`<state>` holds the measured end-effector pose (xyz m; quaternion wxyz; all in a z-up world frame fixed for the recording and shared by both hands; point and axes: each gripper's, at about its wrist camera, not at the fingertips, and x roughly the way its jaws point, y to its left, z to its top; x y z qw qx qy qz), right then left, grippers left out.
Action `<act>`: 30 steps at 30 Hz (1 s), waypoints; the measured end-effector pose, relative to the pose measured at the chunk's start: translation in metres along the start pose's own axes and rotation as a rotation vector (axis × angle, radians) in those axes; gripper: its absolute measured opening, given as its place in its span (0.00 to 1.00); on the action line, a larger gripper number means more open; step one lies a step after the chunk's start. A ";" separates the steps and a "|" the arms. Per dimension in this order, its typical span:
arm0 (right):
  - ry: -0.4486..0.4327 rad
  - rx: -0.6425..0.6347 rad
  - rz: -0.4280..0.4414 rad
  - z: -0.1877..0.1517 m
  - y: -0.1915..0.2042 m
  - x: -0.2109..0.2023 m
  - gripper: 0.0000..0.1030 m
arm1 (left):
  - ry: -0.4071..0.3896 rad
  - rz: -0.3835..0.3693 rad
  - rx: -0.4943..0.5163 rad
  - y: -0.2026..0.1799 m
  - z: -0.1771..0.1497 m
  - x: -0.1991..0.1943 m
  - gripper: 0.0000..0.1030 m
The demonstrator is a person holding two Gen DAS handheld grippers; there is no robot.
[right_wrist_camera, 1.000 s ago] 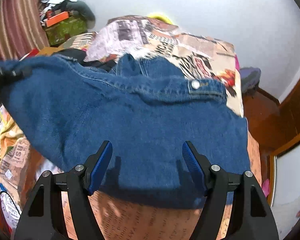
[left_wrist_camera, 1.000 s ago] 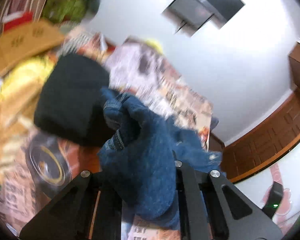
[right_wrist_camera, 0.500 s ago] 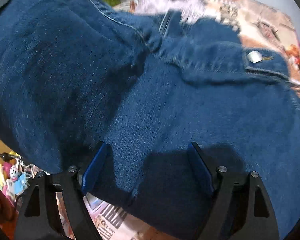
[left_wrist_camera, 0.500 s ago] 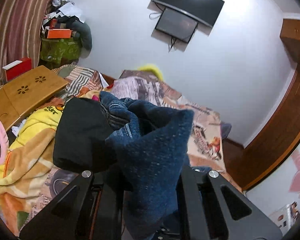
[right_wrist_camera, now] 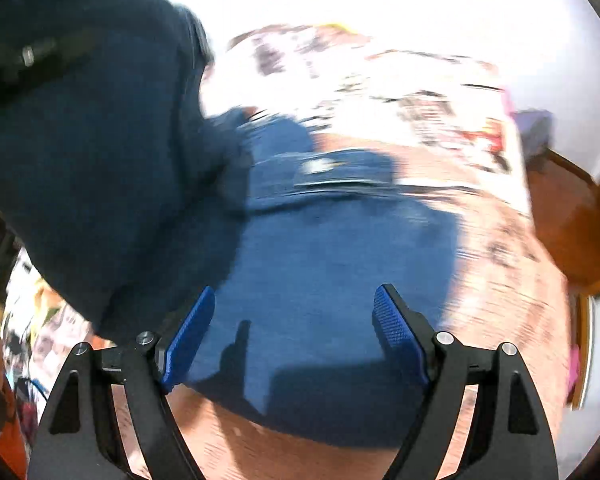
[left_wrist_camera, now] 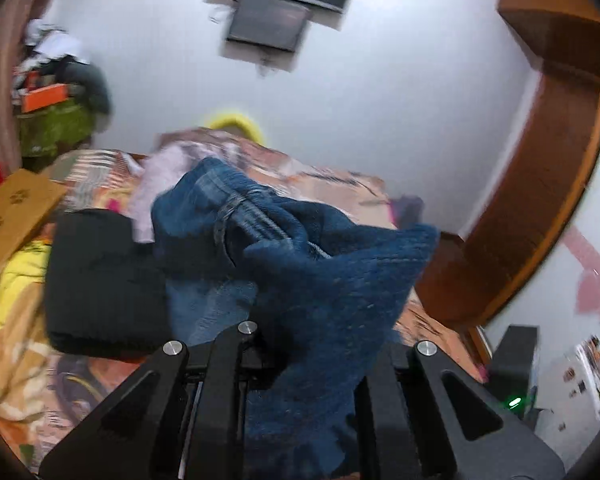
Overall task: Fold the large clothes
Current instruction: 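Grasp the jacket side edge with the left gripper and lift it, then fold the lifted side over the jacket and open the left gripper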
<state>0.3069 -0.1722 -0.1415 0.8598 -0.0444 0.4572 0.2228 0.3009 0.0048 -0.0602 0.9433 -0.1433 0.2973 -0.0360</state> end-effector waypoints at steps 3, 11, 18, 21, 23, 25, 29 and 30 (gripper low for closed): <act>-0.019 0.072 -0.031 0.001 -0.034 -0.016 0.77 | 0.084 -0.073 0.053 -0.035 -0.013 0.028 0.09; -0.062 0.210 -0.118 -0.018 -0.092 -0.049 0.77 | 0.316 -0.114 0.205 -0.083 -0.082 0.077 0.10; -0.078 0.209 -0.133 -0.031 -0.096 -0.065 0.77 | 0.357 -0.088 0.301 -0.086 -0.097 0.070 0.27; -0.083 0.207 -0.115 -0.033 -0.092 -0.068 0.77 | 0.369 -0.119 0.298 -0.085 -0.095 0.060 0.45; -0.089 0.199 -0.106 -0.033 -0.088 -0.067 0.77 | 0.351 -0.120 0.325 -0.087 -0.092 0.053 0.45; -0.095 0.180 -0.095 -0.030 -0.081 -0.069 0.77 | 0.316 -0.111 0.379 -0.091 -0.090 0.040 0.48; -0.117 0.150 -0.088 -0.024 -0.067 -0.072 0.77 | 0.217 -0.066 0.432 -0.091 -0.081 0.010 0.66; -0.122 0.147 -0.083 -0.023 -0.064 -0.072 0.77 | 0.198 -0.056 0.435 -0.090 -0.078 0.005 0.67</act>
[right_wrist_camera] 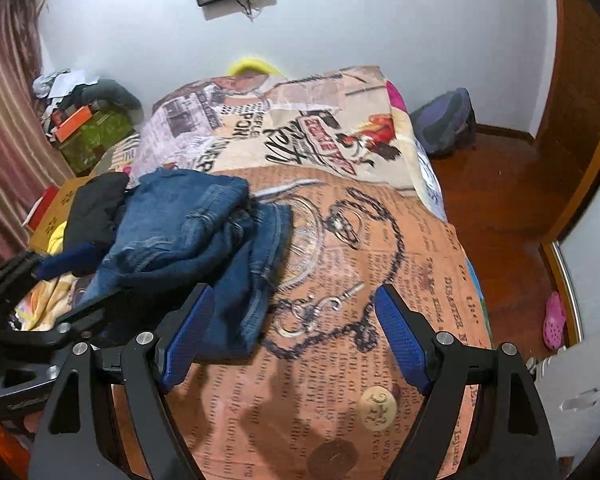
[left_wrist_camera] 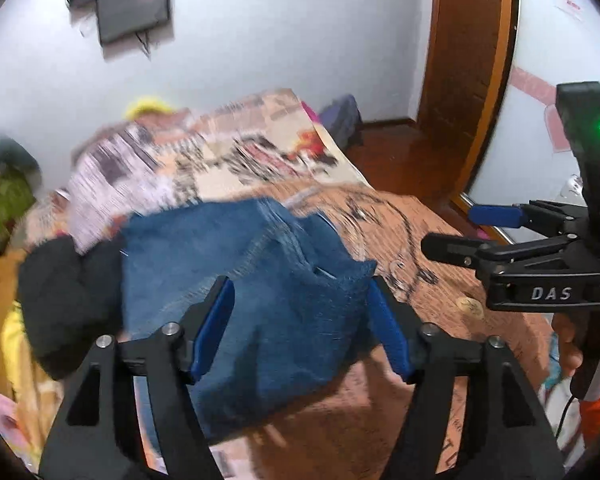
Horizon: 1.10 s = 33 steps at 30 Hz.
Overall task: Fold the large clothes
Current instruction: 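Fold the lifted side over the jacket and open the left gripper, then grasp the folded denim bundle with both grippers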
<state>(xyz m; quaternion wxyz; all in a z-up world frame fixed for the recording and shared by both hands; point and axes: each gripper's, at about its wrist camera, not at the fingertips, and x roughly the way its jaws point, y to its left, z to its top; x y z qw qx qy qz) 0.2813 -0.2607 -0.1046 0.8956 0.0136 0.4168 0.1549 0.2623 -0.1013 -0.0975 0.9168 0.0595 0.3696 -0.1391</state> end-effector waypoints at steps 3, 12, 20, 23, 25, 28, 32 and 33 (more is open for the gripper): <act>-0.016 -0.002 0.035 0.005 0.012 -0.001 0.77 | -0.038 0.038 -0.024 0.014 0.003 -0.013 0.72; -0.003 -0.088 0.086 0.016 0.053 0.019 0.77 | -0.022 0.141 -0.183 0.089 -0.013 -0.017 0.80; 0.134 -0.032 0.063 -0.011 0.034 0.060 0.77 | 0.182 0.148 -0.259 0.122 -0.070 0.030 0.80; 0.176 0.044 0.124 -0.020 0.018 0.064 0.80 | 0.208 0.122 -0.282 0.120 -0.092 0.041 0.81; 0.195 0.067 0.138 -0.022 0.015 0.065 0.80 | 0.197 0.122 -0.290 0.120 -0.096 0.041 0.82; 0.193 0.018 0.103 -0.016 0.026 0.060 0.80 | 0.197 0.119 -0.292 0.123 -0.092 0.039 0.84; 0.162 -0.063 0.071 -0.005 0.041 0.056 0.80 | 0.180 0.142 -0.280 0.131 -0.084 0.035 0.84; 0.152 -0.082 0.068 -0.001 0.045 0.057 0.80 | 0.173 0.153 -0.279 0.136 -0.081 0.034 0.84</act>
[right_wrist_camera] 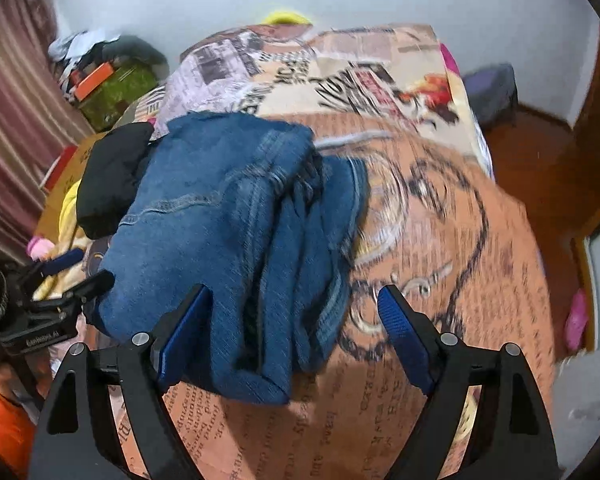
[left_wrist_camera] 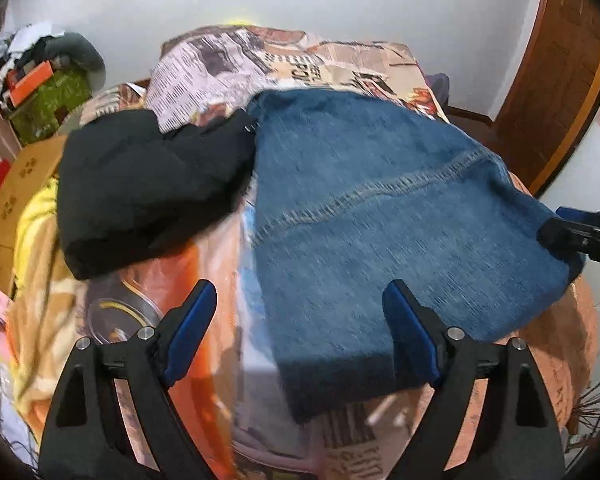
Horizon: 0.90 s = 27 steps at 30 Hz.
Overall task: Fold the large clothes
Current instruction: 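Grasp the folded denim bundle with both grippers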
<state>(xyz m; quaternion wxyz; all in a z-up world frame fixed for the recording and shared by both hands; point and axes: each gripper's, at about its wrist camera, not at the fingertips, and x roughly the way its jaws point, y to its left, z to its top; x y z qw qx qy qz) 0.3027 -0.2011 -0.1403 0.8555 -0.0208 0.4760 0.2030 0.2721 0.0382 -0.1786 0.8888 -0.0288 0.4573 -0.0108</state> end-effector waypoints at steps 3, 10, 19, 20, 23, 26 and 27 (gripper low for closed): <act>-0.010 -0.040 -0.003 0.009 0.003 0.009 0.80 | -0.001 -0.003 -0.024 0.013 0.008 0.003 0.84; 0.103 0.042 0.057 0.015 -0.017 0.046 0.80 | 0.125 -0.183 -0.156 0.046 0.011 0.038 0.84; 0.161 0.163 0.216 0.012 -0.044 0.063 0.85 | 0.224 -0.438 -0.299 0.062 0.015 0.077 0.85; 0.167 0.169 0.222 0.014 -0.045 0.065 0.85 | 0.234 -0.455 -0.308 0.062 0.016 0.082 0.86; 0.181 0.180 0.238 0.020 -0.047 0.071 0.85 | 0.264 -0.511 -0.359 0.067 0.021 0.096 0.86; 0.209 0.190 0.274 0.024 -0.050 0.078 0.85 | 0.307 -0.580 -0.420 0.069 0.024 0.112 0.86; 0.216 0.195 0.283 0.024 -0.051 0.079 0.85 | 0.309 -0.589 -0.417 0.068 0.026 0.115 0.86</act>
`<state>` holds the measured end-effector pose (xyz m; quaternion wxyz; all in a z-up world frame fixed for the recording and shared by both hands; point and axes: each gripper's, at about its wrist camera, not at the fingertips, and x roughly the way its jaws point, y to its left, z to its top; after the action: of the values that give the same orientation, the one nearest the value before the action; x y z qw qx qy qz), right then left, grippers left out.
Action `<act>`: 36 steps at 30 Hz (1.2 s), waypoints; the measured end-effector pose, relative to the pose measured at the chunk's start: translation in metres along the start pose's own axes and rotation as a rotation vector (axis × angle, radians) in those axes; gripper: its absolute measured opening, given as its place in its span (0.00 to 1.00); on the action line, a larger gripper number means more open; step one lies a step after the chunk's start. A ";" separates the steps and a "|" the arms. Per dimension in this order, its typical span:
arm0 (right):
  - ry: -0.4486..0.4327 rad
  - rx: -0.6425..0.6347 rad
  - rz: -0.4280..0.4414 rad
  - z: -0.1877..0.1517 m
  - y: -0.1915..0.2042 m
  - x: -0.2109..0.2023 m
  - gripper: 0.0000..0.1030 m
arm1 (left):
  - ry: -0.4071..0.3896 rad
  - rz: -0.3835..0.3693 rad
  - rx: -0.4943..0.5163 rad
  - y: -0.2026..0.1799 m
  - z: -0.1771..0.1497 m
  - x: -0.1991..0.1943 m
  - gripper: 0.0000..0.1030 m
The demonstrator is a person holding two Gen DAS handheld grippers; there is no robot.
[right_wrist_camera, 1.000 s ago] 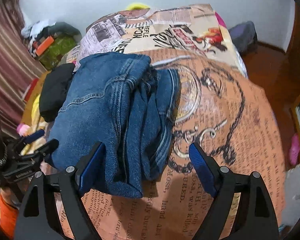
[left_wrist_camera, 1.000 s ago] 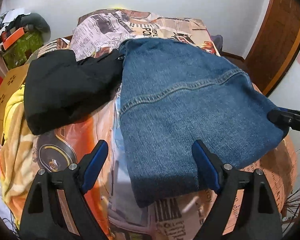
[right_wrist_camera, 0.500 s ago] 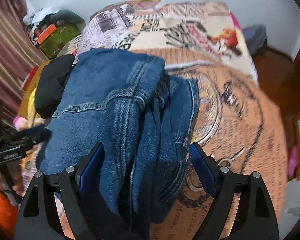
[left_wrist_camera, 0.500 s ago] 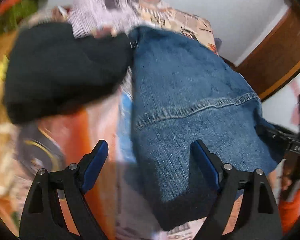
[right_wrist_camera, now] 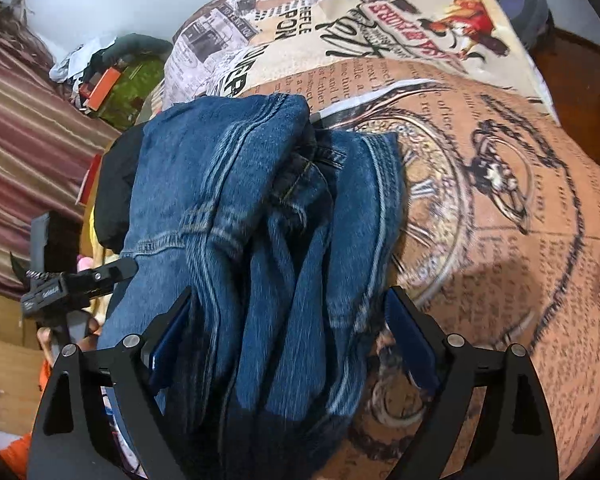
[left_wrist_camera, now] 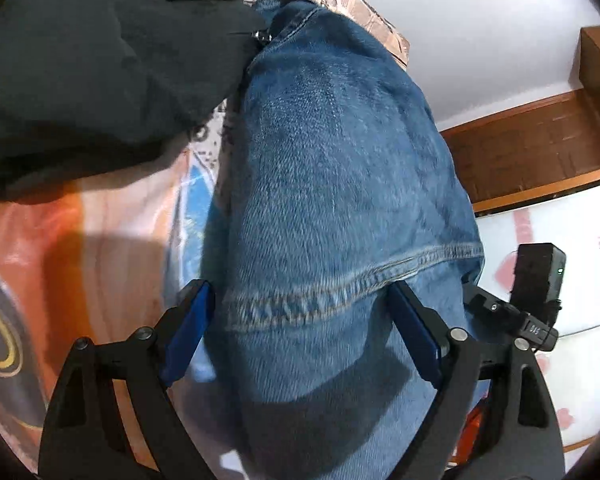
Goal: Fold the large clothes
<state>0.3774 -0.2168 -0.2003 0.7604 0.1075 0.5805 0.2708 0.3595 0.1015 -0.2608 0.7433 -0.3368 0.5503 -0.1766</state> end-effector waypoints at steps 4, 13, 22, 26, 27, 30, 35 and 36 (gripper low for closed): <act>0.015 0.017 0.022 0.006 -0.002 0.003 0.85 | 0.003 0.013 0.041 -0.010 0.004 0.006 0.86; 0.013 0.016 0.031 0.006 -0.001 0.002 0.80 | 0.010 -0.040 -0.002 -0.011 0.018 0.014 0.78; -0.021 0.001 0.005 -0.002 0.021 -0.018 0.41 | -0.030 -0.001 0.067 -0.023 -0.006 -0.012 0.52; -0.041 -0.033 0.000 -0.011 0.040 -0.034 0.32 | -0.052 0.014 0.115 -0.037 -0.019 -0.032 0.42; -0.045 -0.045 -0.004 -0.013 0.044 -0.037 0.31 | -0.058 0.012 0.123 -0.041 -0.022 -0.038 0.40; -0.055 -0.064 -0.012 -0.016 0.054 -0.042 0.29 | -0.080 0.005 0.146 -0.050 -0.029 -0.055 0.37; -0.089 -0.090 0.003 -0.013 0.072 -0.053 0.28 | -0.142 0.019 0.219 -0.070 -0.033 -0.093 0.36; -0.100 -0.096 0.008 -0.010 0.077 -0.056 0.28 | -0.155 0.022 0.231 -0.074 -0.031 -0.101 0.36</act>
<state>0.3357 -0.1846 -0.1205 0.7916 0.0864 0.5277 0.2957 0.3044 0.1039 -0.1440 0.8194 -0.2555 0.4708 -0.2043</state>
